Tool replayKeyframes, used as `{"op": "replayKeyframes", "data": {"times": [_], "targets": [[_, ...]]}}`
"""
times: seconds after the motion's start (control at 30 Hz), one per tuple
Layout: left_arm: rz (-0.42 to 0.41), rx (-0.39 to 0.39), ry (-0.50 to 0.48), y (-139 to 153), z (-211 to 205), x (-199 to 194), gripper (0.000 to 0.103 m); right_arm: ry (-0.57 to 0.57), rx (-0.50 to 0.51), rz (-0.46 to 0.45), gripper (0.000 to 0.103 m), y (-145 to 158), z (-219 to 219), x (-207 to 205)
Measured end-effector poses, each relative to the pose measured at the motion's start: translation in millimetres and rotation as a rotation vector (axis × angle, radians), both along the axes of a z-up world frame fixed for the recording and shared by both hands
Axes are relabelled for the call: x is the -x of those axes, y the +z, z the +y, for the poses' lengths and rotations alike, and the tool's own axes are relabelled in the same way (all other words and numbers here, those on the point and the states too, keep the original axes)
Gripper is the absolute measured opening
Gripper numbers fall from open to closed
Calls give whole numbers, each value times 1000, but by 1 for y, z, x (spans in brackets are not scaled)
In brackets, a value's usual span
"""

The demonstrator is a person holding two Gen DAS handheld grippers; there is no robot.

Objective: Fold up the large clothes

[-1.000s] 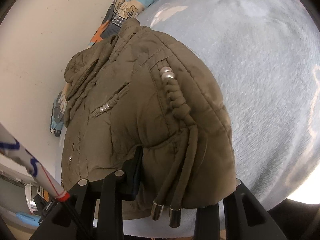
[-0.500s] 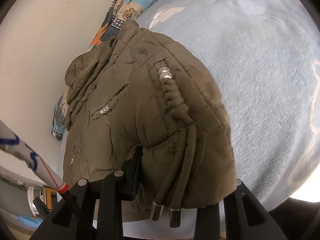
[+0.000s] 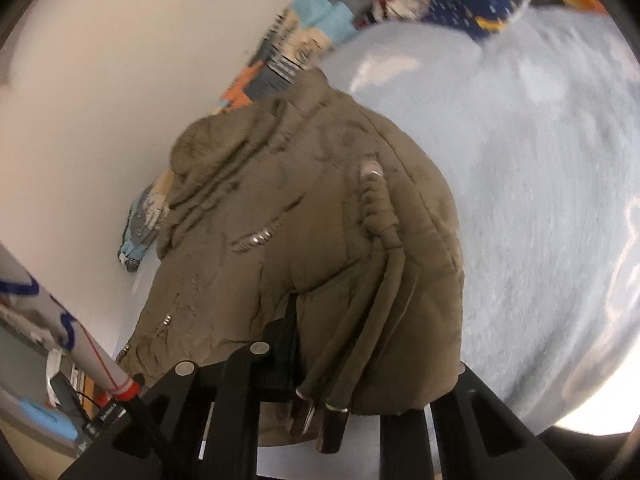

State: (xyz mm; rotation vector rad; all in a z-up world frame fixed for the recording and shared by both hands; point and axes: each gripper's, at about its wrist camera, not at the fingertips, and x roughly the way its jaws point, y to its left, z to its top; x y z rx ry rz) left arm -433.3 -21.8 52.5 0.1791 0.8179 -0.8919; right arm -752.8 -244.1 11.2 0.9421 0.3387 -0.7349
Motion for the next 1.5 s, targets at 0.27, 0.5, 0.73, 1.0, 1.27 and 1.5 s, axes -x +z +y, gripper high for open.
{"op": "replayKeyframes", "data": {"times": [0.27,0.5,0.73,1.0,1.27,1.5], "targets": [[-88,-4,-12,11,-1,10,17,20,94,6,18,20,11,0],[-132,-13,-10,18,3,16,18,36,150,4,18,34,20,2],[-199,-32,-9,32,3,24,18,35,165,6,18,42,25,6],[-201,-37,4,40,4,23,18,38,164,3,18,45,29,8],[-205,-50,4,41,5,19,18,34,166,3,18,44,29,8],[-211,-50,8,42,4,21,18,36,163,-7,18,47,36,6]]}}
